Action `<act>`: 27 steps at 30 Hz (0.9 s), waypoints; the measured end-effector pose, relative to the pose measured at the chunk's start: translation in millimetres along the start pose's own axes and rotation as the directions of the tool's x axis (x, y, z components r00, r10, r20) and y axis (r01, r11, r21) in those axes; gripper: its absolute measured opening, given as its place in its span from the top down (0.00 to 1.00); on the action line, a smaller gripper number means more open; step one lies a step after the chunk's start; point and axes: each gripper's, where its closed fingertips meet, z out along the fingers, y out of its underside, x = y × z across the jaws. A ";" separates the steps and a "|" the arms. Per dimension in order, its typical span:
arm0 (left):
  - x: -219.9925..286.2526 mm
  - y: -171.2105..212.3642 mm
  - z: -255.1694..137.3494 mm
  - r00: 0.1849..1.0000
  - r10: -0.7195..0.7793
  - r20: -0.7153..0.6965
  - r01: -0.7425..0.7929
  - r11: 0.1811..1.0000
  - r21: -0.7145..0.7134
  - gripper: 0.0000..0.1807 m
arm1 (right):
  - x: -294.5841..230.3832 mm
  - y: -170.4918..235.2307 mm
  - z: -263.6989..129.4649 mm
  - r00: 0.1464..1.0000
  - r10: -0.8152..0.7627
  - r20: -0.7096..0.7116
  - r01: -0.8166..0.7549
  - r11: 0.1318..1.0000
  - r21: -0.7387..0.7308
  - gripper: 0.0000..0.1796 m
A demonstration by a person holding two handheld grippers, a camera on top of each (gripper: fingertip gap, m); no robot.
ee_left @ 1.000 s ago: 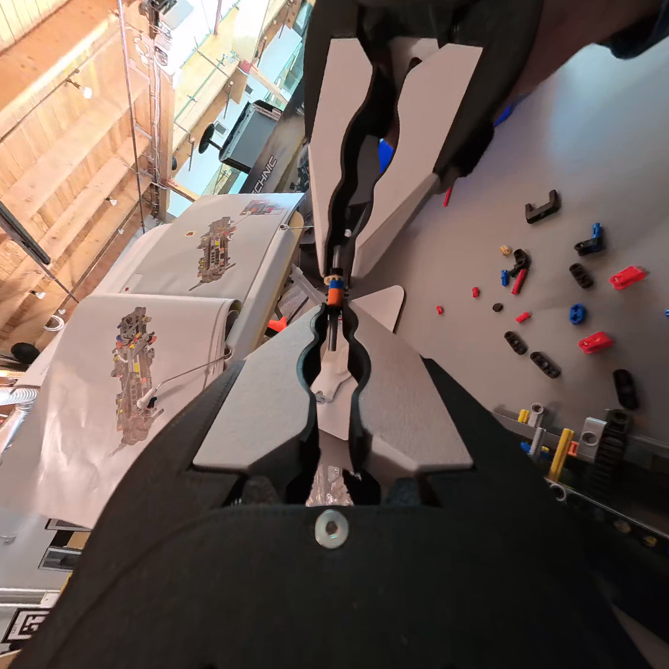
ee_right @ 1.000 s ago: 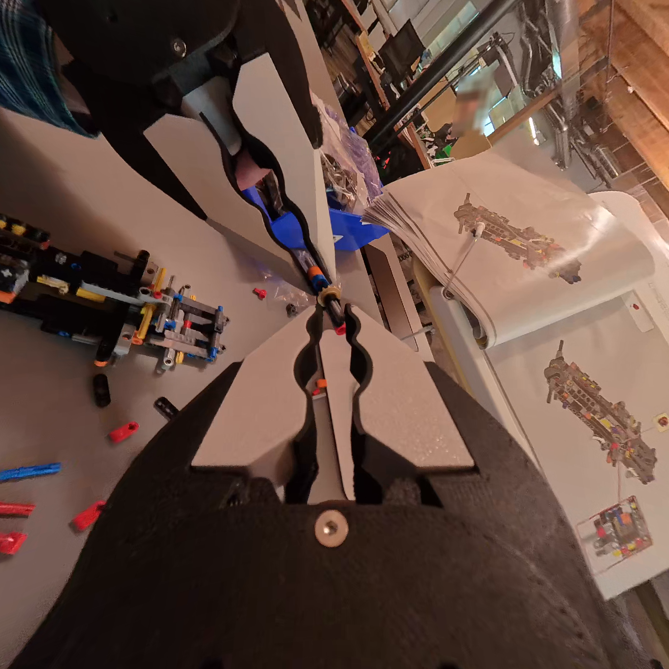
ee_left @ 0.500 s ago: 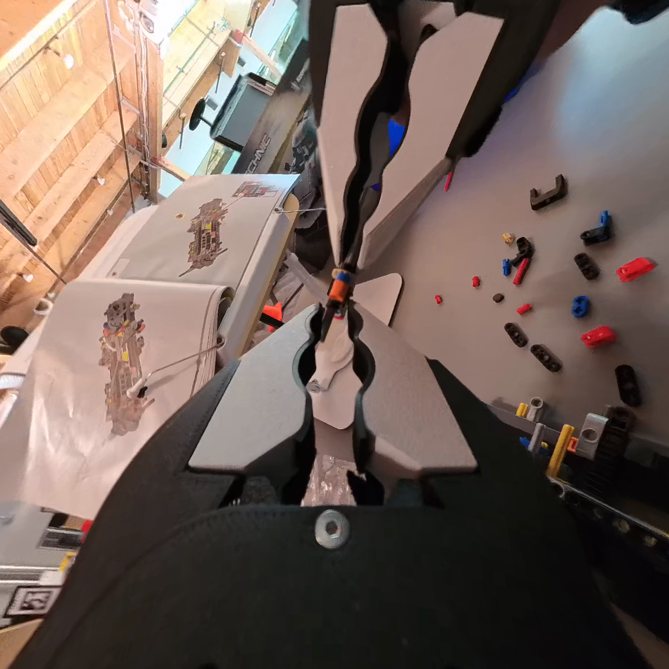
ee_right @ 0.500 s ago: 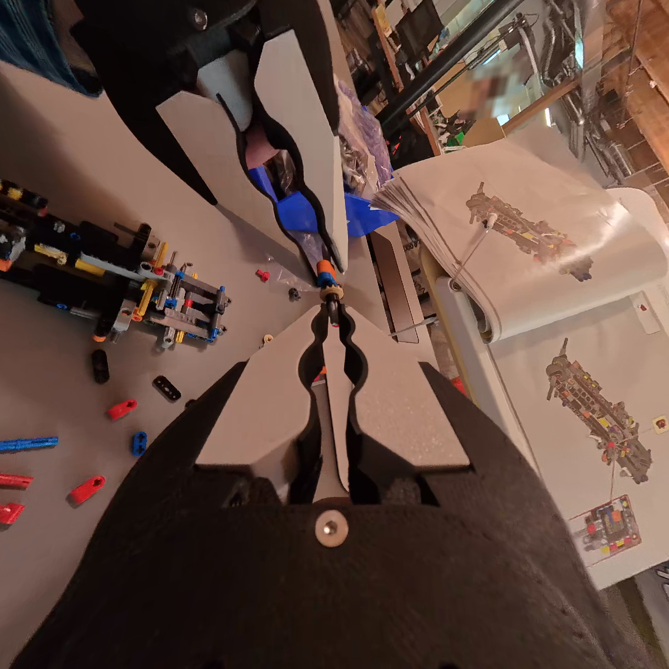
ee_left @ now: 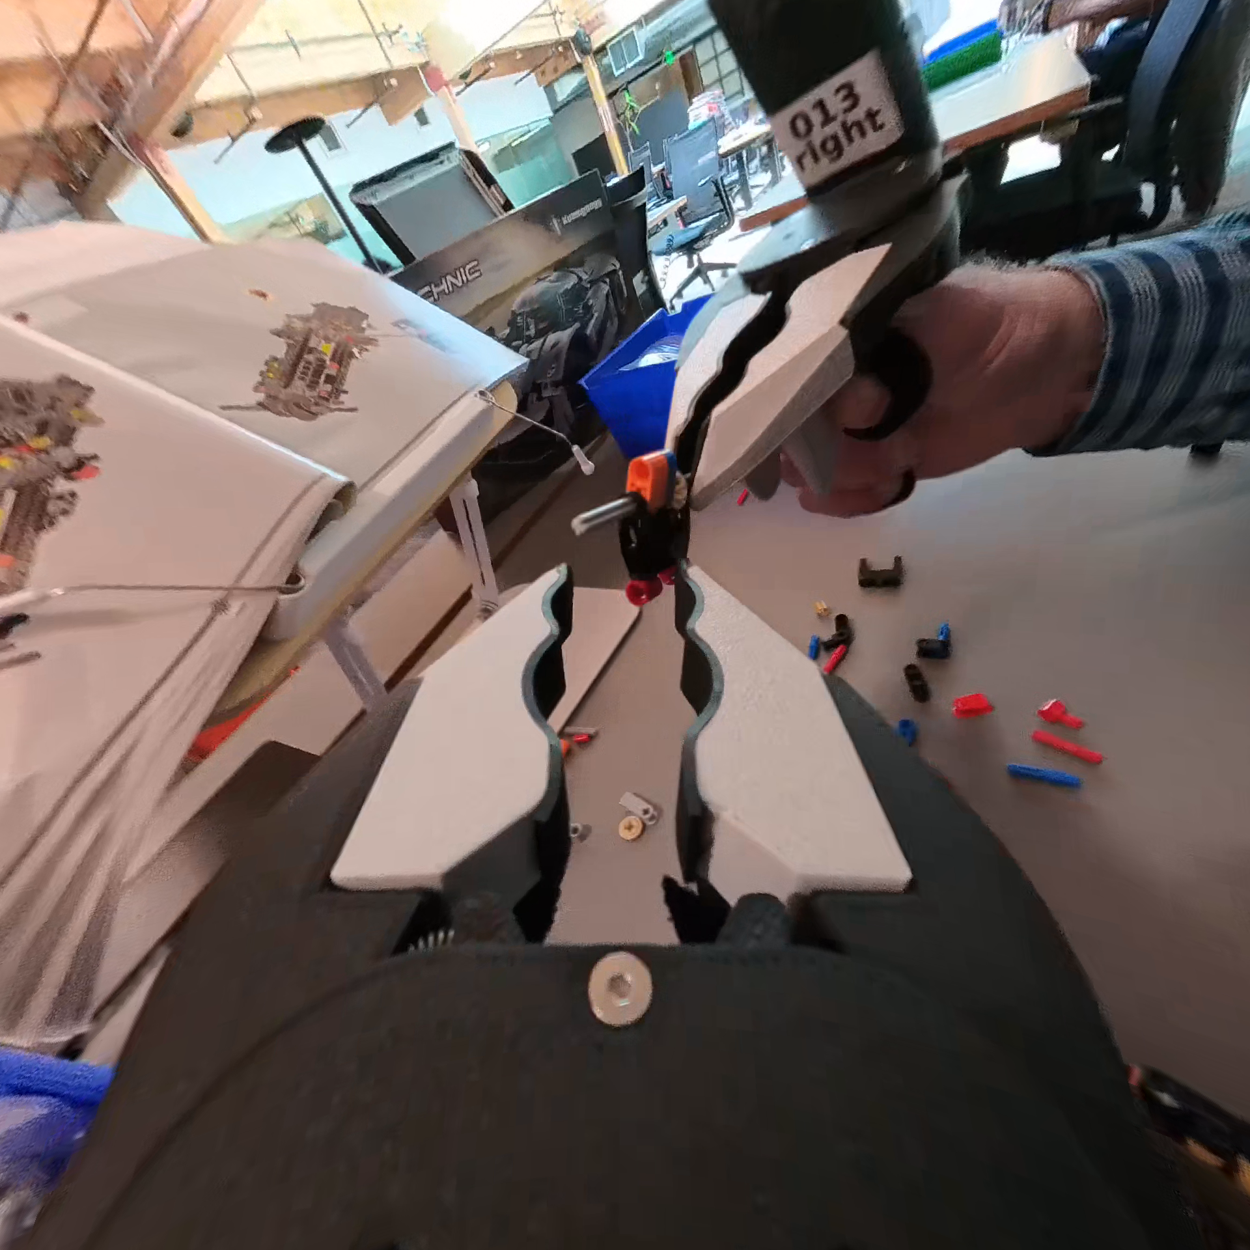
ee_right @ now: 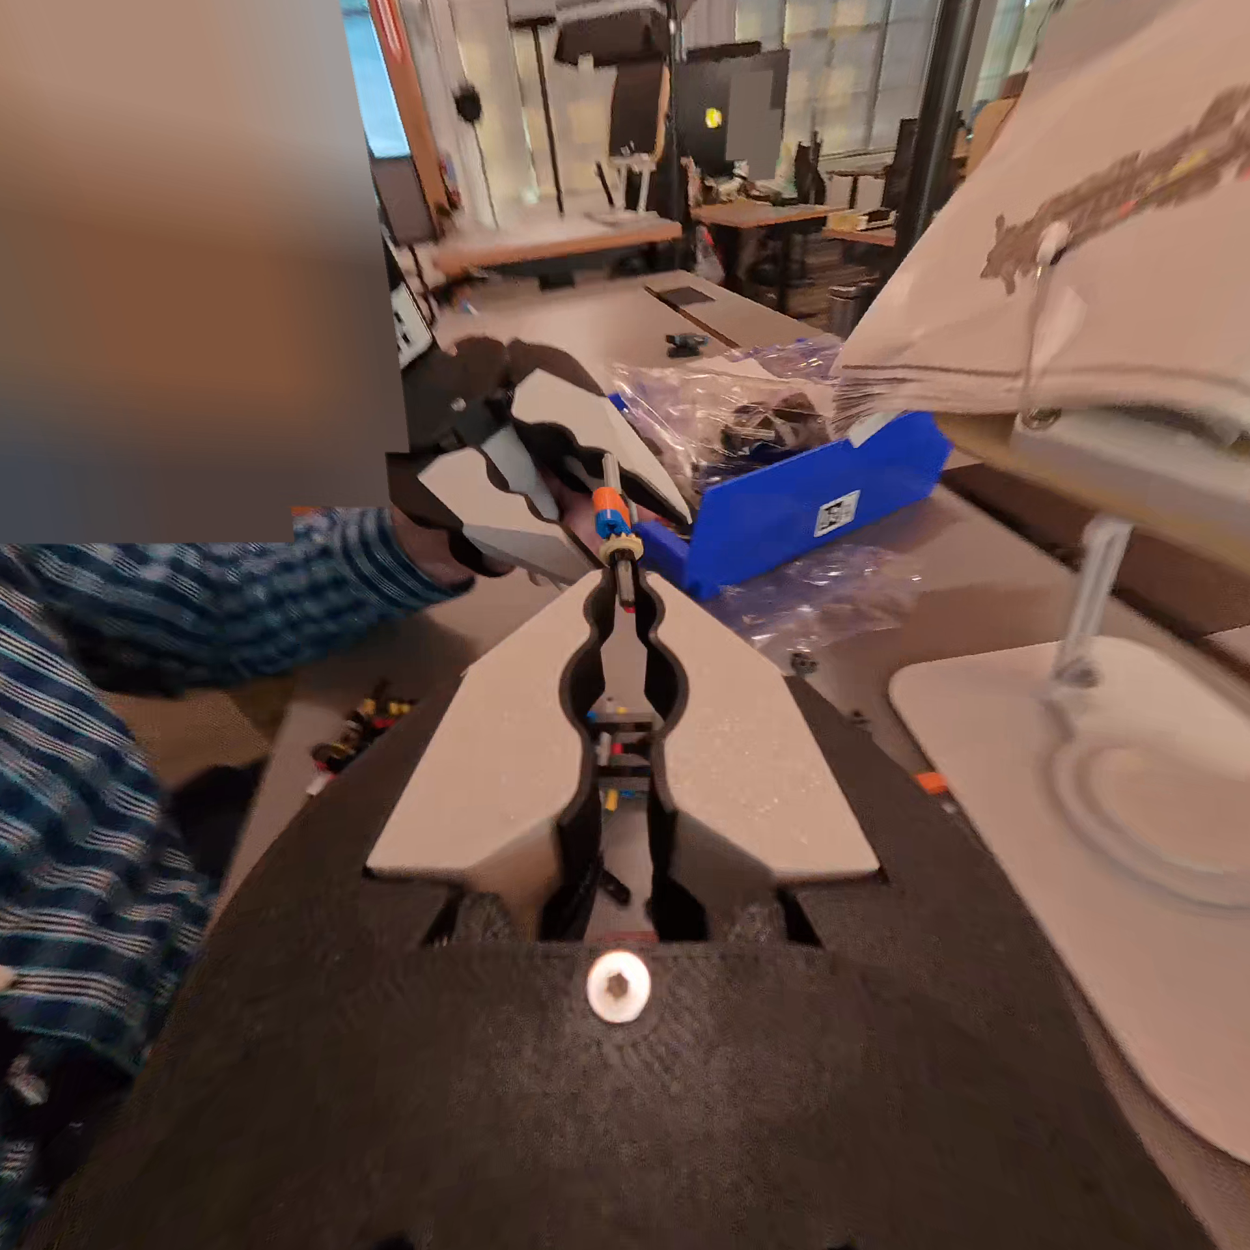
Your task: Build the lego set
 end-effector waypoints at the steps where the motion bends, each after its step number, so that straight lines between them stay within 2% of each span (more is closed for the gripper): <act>1: 1.1 0.2 0.5 0.999 -0.033 -0.017 0.033 0.999 0.007 0.84 | 1.0 0.5 -0.4 0.998 0.057 0.027 -0.057 0.998 0.017 0.99; 5: 11.4 -2.8 3.1 0.974 -0.182 -0.134 0.188 0.982 0.035 0.86 | -2.4 -2.7 0.2 0.954 0.254 0.158 -0.269 0.960 0.081 0.99; 9: 17.0 -8.5 3.4 0.933 -0.287 -0.217 0.308 0.949 0.071 0.92 | -6.6 1.3 4.8 0.902 0.359 0.241 -0.387 0.919 0.076 0.99; 12: 17.6 -9.9 3.2 0.925 -0.303 -0.228 0.327 0.942 0.075 0.93 | -6.4 1.1 4.2 0.870 0.403 0.283 -0.442 0.893 0.086 0.99; 15: 15.1 -6.9 4.6 0.944 -0.275 -0.181 0.289 0.956 0.058 0.94 | -3.2 2.5 4.9 0.875 0.404 0.266 -0.440 0.893 0.091 0.98; 18: 8.9 -0.1 8.1 0.980 -0.188 -0.066 0.189 0.982 0.018 0.95 | 6.9 6.7 5.7 0.917 0.362 0.165 -0.379 0.921 0.087 0.95; 20: 0.2 5.0 8.8 0.992 -0.123 0.032 0.124 0.992 -0.018 0.95 | 14.7 10.0 5.1 0.949 0.308 0.071 -0.313 0.948 0.066 0.86; 22: -8.8 10.2 8.0 0.991 -0.008 0.133 0.017 0.997 -0.071 0.95 | 17.5 6.2 3.2 0.971 0.237 0.003 -0.237 0.970 0.060 0.83; 25: -15.4 13.7 7.7 0.949 0.199 0.243 -0.162 0.973 -0.164 0.95 | 15.8 1.2 5.1 0.987 0.124 -0.104 -0.123 0.992 0.016 0.74; 27: -15.4 11.7 8.2 0.901 0.325 0.286 -0.271 0.939 -0.212 0.95 | 15.4 0.2 8.6 0.980 0.129 -0.154 -0.131 0.991 -0.002 0.65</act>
